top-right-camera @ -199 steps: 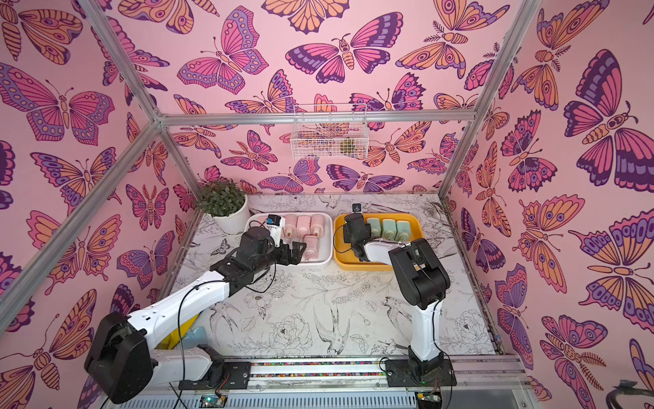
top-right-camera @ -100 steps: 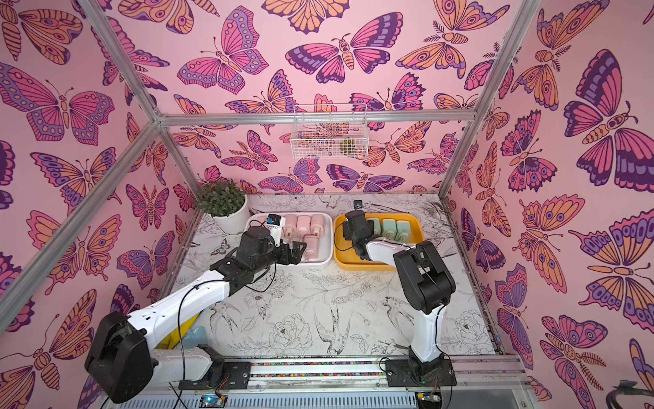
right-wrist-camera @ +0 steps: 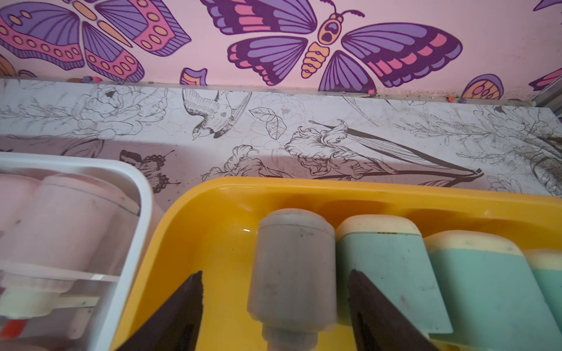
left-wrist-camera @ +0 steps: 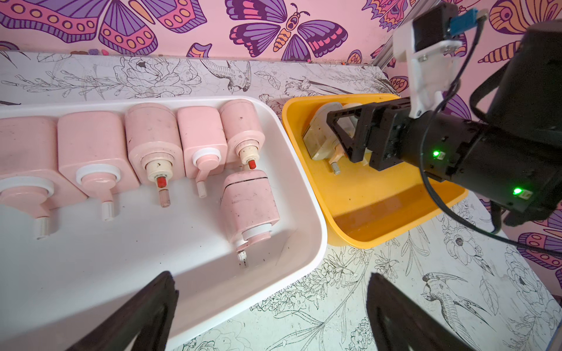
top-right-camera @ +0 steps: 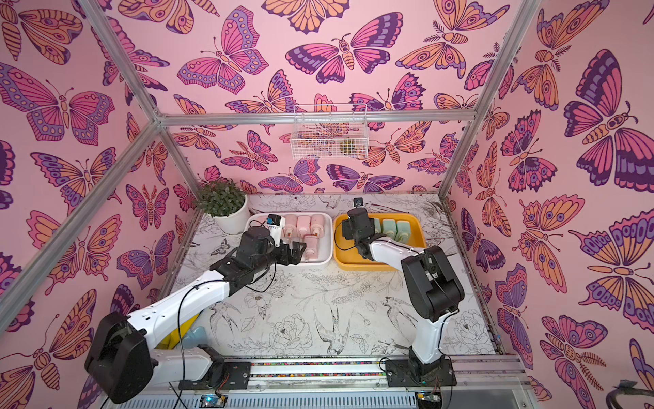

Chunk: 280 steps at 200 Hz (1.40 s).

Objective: Place the pencil sharpeners by color into the storage box
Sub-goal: Place the pencil sharpener in the storage box, then reset both arms

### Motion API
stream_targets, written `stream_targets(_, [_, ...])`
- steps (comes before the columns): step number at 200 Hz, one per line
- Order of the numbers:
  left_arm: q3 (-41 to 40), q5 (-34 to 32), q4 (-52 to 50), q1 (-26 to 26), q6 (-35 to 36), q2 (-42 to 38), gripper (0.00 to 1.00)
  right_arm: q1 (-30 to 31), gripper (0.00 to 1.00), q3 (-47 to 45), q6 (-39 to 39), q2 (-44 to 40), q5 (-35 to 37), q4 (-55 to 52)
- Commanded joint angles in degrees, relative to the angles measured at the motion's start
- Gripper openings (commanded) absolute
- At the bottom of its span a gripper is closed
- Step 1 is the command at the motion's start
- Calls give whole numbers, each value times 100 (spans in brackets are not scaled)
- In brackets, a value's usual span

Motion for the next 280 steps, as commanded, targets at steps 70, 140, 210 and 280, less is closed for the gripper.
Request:
stream_targets(70, [-39,-66,-129,75,-27,-317,100,29,80,-467,-124,-1056,-484,362])
stream_targets(140, [93,-465,-378,155,-237,-234,100,12,99,-1658,-259,-2002,-466,1512])
stream_targets(210, [-930,-2164,495,647,1839,-893,100,-904,99,-3085,-551,-3685,674,1486])
stream_targets(280, [-2454,-945,2020,2304,2387,-943,100,-2535,99,-3860,-522,-4403,1394,1126])
